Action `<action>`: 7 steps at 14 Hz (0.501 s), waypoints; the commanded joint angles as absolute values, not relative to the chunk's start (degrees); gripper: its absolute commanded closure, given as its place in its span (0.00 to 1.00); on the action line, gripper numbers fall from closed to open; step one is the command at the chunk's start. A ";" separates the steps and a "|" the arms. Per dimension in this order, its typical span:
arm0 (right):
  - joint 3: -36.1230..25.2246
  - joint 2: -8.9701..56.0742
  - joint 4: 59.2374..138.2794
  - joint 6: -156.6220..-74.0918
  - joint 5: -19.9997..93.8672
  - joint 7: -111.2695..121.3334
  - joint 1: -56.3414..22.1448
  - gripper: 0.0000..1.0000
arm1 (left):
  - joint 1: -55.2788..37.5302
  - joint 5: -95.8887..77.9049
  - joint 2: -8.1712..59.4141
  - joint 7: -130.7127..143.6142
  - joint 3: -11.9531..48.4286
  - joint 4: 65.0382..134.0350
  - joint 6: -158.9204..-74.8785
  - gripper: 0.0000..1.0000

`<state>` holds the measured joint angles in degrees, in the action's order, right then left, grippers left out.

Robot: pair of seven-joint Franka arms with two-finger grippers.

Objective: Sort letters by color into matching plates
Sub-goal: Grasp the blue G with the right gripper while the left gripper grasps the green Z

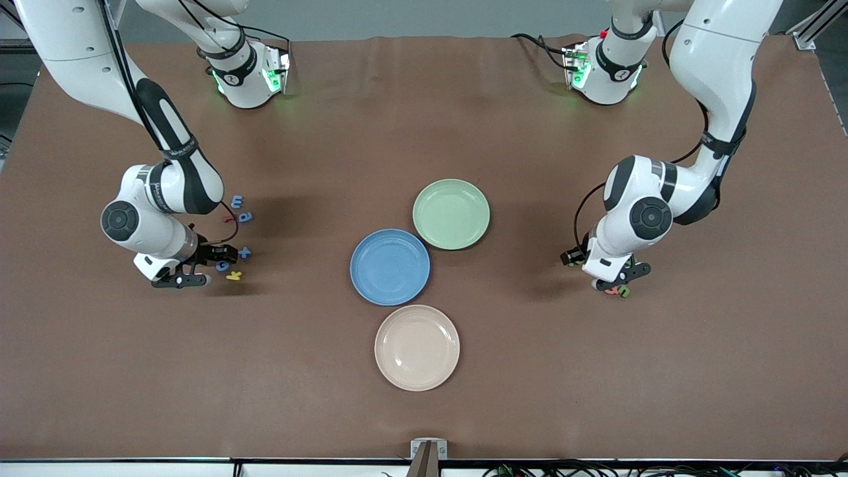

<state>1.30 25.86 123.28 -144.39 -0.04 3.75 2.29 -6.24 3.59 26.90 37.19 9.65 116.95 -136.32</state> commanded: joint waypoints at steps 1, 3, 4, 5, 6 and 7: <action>1.67 25.13 124.63 -145.99 -1.05 4.04 2.72 0.27 | -5.98 4.48 28.47 38.58 9.76 116.63 -137.90 0.30; 1.67 25.75 124.63 -146.86 -1.05 4.04 2.81 0.31 | -5.98 4.48 28.65 38.58 9.84 116.46 -137.99 0.32; 1.67 25.84 124.63 -146.87 -1.05 4.04 2.81 0.32 | -6.06 4.48 29.17 38.58 9.84 116.37 -138.16 0.34; 1.67 25.93 124.63 -146.87 -1.05 4.04 2.81 0.33 | -5.98 4.48 29.44 38.58 9.76 116.37 -138.60 0.36; 1.67 26.28 124.54 -146.95 -1.05 4.04 2.73 0.34 | -5.89 4.48 29.62 38.50 9.84 116.37 -138.78 0.36; 1.67 26.45 124.45 -147.39 -1.05 4.04 2.72 0.35 | -5.98 4.57 29.88 38.50 9.84 116.28 -138.87 0.38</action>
<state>1.29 26.08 123.85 -145.53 -0.06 3.76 2.29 -6.11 3.59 29.01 37.32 9.63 116.87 -137.99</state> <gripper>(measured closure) 0.335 0.352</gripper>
